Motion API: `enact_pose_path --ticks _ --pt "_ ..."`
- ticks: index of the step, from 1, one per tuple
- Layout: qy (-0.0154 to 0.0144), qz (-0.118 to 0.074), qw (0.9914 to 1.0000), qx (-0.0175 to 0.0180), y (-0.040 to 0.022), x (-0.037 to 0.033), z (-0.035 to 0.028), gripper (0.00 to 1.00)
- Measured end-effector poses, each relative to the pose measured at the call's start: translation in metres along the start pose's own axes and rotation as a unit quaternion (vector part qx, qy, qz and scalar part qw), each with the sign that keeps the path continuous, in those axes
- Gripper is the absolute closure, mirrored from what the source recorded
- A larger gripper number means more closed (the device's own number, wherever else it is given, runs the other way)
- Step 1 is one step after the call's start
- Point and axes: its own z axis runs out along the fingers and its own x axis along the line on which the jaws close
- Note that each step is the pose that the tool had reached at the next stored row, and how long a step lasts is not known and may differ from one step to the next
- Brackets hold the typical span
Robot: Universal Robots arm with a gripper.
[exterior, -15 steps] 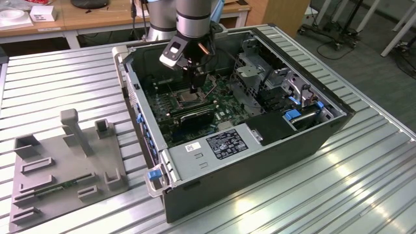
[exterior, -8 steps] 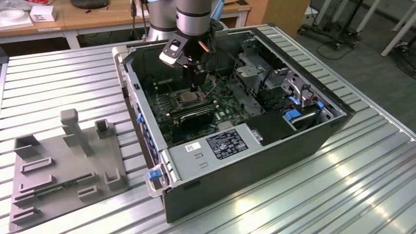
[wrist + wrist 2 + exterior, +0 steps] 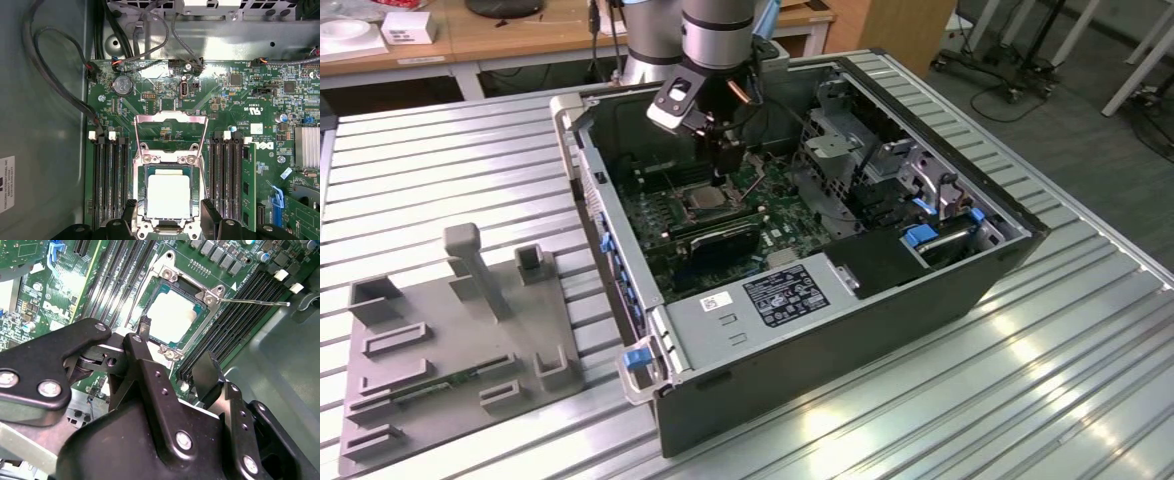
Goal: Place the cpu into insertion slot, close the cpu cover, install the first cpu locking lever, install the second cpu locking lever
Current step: 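Place the cpu into insertion slot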
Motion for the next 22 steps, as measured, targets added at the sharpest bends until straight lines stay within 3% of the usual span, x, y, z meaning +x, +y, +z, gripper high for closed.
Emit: enact_pose_path --ticks 10,20,22 --pt "-0.0001 0.000 1.00000 0.0001 0.0001 0.0001 -0.0043 0.39" --pt "-0.0001 0.000 1.00000 0.0001 0.0001 0.0001 -0.0044 0.39" --pt "-0.0001 0.000 1.00000 0.0001 0.0001 0.0001 -0.0044 0.47"
